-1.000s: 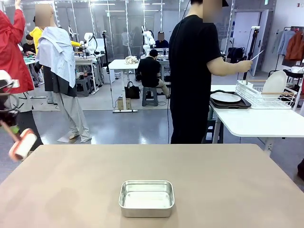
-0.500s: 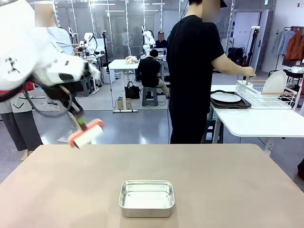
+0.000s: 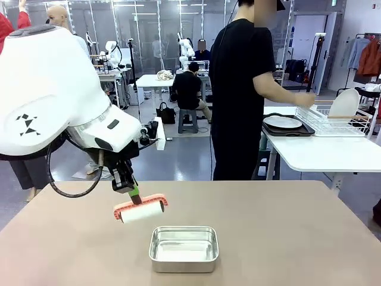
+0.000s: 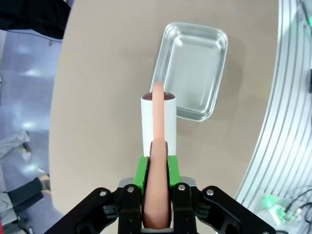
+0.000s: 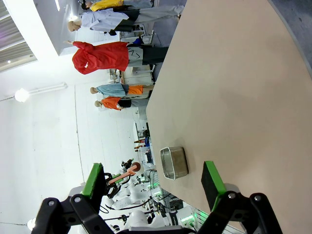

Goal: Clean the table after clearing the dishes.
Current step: Place the Lint Roller back on top of the Airtight Container.

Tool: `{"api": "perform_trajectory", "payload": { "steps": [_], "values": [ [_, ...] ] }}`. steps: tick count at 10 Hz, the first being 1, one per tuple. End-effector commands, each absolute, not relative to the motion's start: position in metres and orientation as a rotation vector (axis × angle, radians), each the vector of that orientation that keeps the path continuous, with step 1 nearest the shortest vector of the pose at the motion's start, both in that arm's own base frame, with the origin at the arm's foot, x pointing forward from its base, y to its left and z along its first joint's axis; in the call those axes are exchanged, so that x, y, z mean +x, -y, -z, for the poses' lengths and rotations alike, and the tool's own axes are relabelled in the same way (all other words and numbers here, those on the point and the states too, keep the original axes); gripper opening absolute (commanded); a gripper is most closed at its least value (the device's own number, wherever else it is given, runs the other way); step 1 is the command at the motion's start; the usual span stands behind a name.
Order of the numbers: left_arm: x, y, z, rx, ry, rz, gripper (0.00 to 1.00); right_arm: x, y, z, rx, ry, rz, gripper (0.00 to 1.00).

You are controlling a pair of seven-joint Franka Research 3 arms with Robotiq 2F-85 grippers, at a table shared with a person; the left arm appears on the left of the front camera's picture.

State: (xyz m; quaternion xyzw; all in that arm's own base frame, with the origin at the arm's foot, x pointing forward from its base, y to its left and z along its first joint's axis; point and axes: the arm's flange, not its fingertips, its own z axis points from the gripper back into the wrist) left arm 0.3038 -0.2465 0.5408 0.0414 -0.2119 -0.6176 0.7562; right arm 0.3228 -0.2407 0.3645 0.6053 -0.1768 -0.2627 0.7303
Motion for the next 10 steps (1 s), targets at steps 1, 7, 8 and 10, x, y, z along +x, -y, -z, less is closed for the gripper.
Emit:
{"api": "perform_trajectory", "payload": {
  "steps": [1,7,8,10],
  "values": [
    [0.312,0.241,-0.546,0.081,0.465,1.289,0.2,0.319,0.242,-0.367,1.335,0.388,0.564,1.0],
    [0.321,0.306,-0.54,0.133,0.369,1.621,0.2,0.319,0.242,-0.367,1.335,0.388,0.564,1.0],
    [0.33,0.326,-0.539,0.113,0.328,1.663,0.2,0.319,0.242,-0.367,1.335,0.388,0.564,1.0],
    [0.352,0.356,-0.532,0.096,0.259,1.697,0.2,0.319,0.242,-0.367,1.335,0.388,0.564,1.0]
  ]
}}
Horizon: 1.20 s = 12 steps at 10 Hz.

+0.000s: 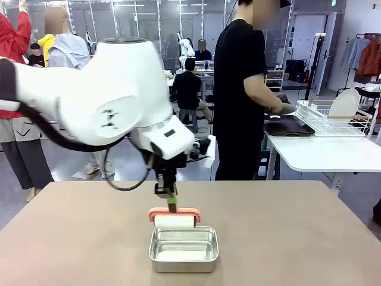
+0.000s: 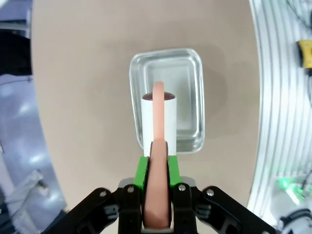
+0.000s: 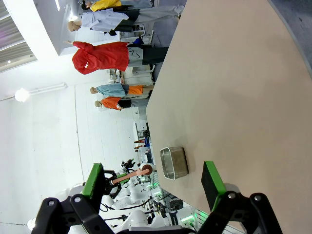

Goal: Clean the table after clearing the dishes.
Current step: Place the Lint Roller back on top of the Airtight Container.

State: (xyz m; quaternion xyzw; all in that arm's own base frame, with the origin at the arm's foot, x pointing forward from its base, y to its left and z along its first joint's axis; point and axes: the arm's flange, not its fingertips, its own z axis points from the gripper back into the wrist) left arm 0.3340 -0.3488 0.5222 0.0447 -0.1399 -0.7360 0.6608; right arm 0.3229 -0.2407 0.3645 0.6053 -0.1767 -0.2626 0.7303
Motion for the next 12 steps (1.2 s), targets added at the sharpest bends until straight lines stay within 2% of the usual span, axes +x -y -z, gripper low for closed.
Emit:
{"api": "perform_trajectory", "payload": {
  "steps": [1,7,12],
  "values": [
    [0.362,0.372,-0.526,0.081,0.227,1.731,0.2,0.319,0.242,-0.367,1.335,0.388,0.564,1.0],
    [0.403,0.403,-0.483,-0.03,0.023,1.703,0.2,0.319,0.242,-0.367,1.335,0.388,0.564,1.0],
    [0.436,0.397,-0.45,-0.082,-0.004,1.639,0.2,0.319,0.242,-0.367,1.335,0.388,0.564,1.0]
  ]
}}
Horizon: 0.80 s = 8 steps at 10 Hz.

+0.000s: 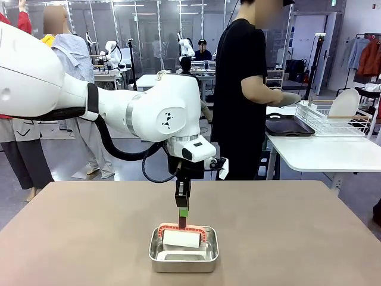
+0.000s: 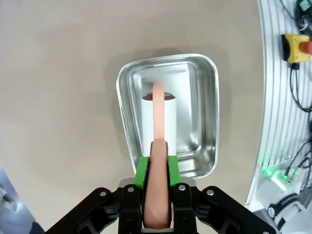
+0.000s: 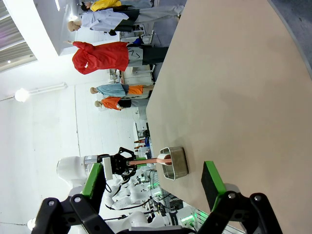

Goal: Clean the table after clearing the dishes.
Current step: Place the Lint Roller back on top of the Airtight Container.

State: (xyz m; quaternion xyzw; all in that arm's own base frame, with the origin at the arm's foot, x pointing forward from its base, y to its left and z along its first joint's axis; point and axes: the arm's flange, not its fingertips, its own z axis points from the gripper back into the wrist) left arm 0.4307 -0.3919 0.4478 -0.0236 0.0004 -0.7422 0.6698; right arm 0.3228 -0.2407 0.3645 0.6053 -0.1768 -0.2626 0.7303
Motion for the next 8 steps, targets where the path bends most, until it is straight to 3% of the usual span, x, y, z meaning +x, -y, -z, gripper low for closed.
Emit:
{"api": "perform_trajectory", "payload": {
  "steps": [1,8],
  "values": [
    [0.443,0.396,-0.443,-0.112,-0.011,1.616,0.2,0.319,0.242,-0.367,1.335,0.388,0.564,1.0],
    [0.475,0.388,-0.397,-0.157,-0.065,1.526,0.2,0.319,0.242,-0.367,1.335,0.388,0.564,1.0]
  ]
}}
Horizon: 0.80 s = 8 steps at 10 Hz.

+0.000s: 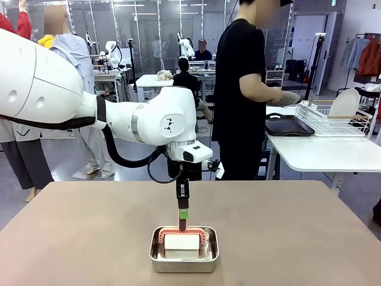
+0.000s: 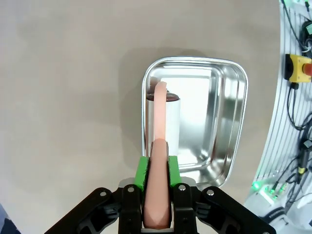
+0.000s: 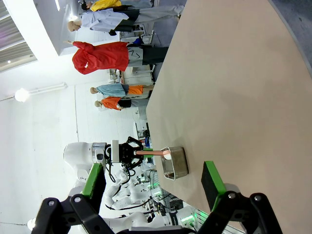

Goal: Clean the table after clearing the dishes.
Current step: Place the Lint Roller back on top of the Airtight Container.

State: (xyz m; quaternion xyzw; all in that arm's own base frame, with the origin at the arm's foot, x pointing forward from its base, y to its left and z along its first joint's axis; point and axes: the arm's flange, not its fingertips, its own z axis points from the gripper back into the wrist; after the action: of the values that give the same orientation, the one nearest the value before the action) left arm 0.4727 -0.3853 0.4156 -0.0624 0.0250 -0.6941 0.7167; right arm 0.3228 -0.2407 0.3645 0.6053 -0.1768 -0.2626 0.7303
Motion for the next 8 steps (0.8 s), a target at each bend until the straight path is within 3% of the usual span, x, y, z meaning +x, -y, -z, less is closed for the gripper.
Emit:
{"api": "perform_trajectory", "payload": {
  "steps": [1,2,3,4,5,7,8],
  "values": [
    [0.475,0.385,-0.399,-0.154,-0.046,1.526,0.2,0.319,0.242,-0.367,1.335,0.388,0.564,1.0],
    [0.474,0.384,-0.404,-0.144,-0.029,1.527,0.47,0.319,0.242,-0.367,1.335,0.388,0.564,1.0],
    [0.473,0.385,-0.41,-0.131,-0.011,1.536,0.63,0.319,0.242,-0.367,1.335,0.388,0.564,1.0],
    [0.473,0.385,-0.414,-0.121,-0.01,1.537,0.87,0.319,0.242,-0.367,1.335,0.388,0.564,1.0],
    [0.473,0.384,-0.416,-0.115,-0.016,1.54,1.0,0.319,0.242,-0.367,1.335,0.388,0.564,1.0],
    [0.474,0.382,-0.427,-0.091,-0.008,1.542,1.0,0.319,0.242,-0.367,1.335,0.388,0.564,1.0],
    [0.475,0.379,-0.434,-0.079,-0.002,1.535,0.94,0.319,0.242,-0.367,1.335,0.388,0.564,1.0]
  ]
}}
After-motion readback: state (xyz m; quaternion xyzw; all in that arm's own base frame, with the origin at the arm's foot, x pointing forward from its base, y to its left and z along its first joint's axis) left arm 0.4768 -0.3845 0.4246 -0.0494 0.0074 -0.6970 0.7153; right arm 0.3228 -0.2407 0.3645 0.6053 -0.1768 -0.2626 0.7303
